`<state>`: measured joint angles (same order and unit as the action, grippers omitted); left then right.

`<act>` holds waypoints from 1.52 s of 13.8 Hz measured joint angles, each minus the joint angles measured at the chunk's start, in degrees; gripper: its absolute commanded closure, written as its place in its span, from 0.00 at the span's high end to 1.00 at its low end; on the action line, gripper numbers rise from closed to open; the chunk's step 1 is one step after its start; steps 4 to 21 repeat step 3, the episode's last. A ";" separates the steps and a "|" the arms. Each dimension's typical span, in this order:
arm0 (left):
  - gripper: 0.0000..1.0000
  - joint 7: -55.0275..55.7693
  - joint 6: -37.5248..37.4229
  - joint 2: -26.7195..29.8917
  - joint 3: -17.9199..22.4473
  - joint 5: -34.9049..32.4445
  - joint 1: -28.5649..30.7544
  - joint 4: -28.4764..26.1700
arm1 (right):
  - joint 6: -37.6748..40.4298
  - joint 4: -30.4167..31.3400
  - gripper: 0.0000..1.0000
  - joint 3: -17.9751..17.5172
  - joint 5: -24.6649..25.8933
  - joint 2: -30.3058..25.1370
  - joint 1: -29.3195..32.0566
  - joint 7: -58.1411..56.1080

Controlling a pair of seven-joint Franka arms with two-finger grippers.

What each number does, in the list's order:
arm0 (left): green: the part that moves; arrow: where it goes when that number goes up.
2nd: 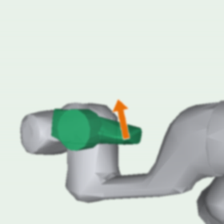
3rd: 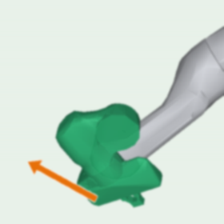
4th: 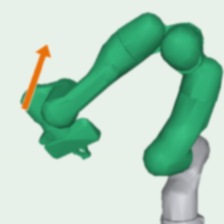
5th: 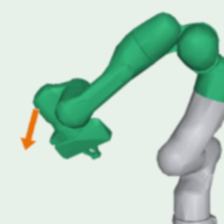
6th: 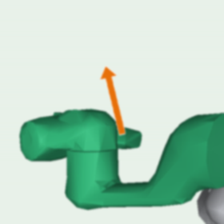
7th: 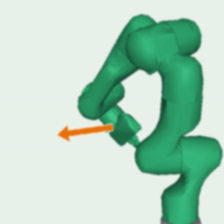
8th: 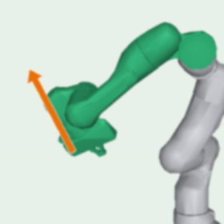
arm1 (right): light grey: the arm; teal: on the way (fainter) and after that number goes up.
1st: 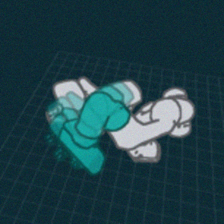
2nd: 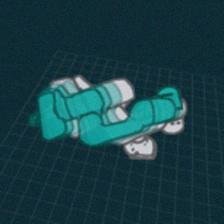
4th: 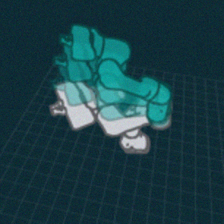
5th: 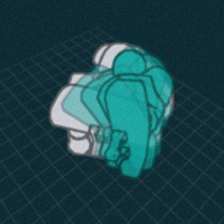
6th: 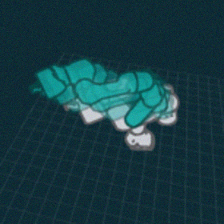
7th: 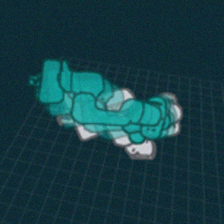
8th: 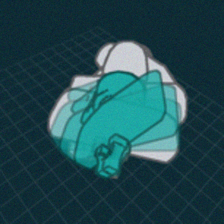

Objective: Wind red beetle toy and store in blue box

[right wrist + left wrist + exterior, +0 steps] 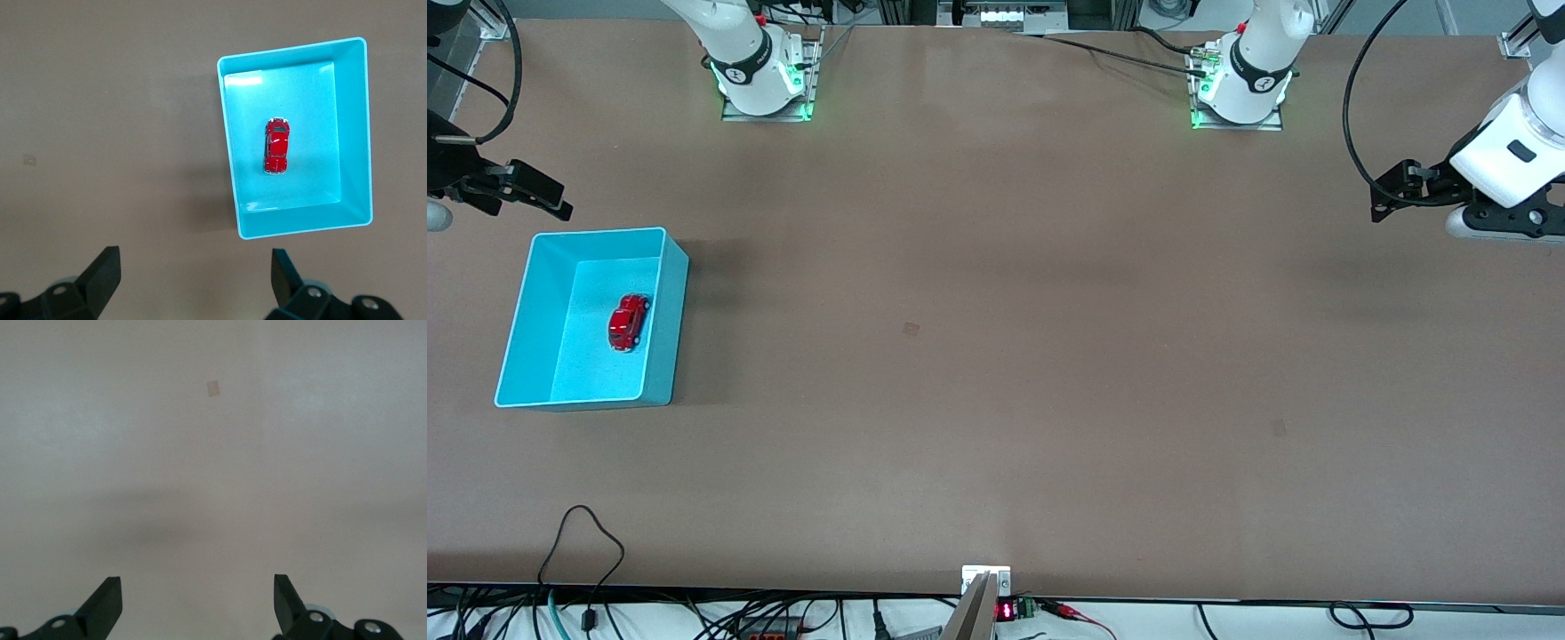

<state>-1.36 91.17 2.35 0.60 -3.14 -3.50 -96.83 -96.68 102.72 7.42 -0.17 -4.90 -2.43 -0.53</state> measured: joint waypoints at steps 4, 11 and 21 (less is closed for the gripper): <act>1.00 0.00 0.00 -0.01 0.00 0.00 0.00 0.19 | 0.25 -0.03 1.00 -0.02 0.00 -0.07 0.00 0.00; 1.00 0.00 0.00 -0.01 0.00 0.00 0.00 0.19 | 0.25 -0.03 1.00 -0.02 0.00 -0.07 0.00 0.00; 1.00 0.00 0.00 -0.01 0.00 0.00 0.00 0.19 | 0.25 -0.03 1.00 -0.02 0.00 -0.07 0.00 0.00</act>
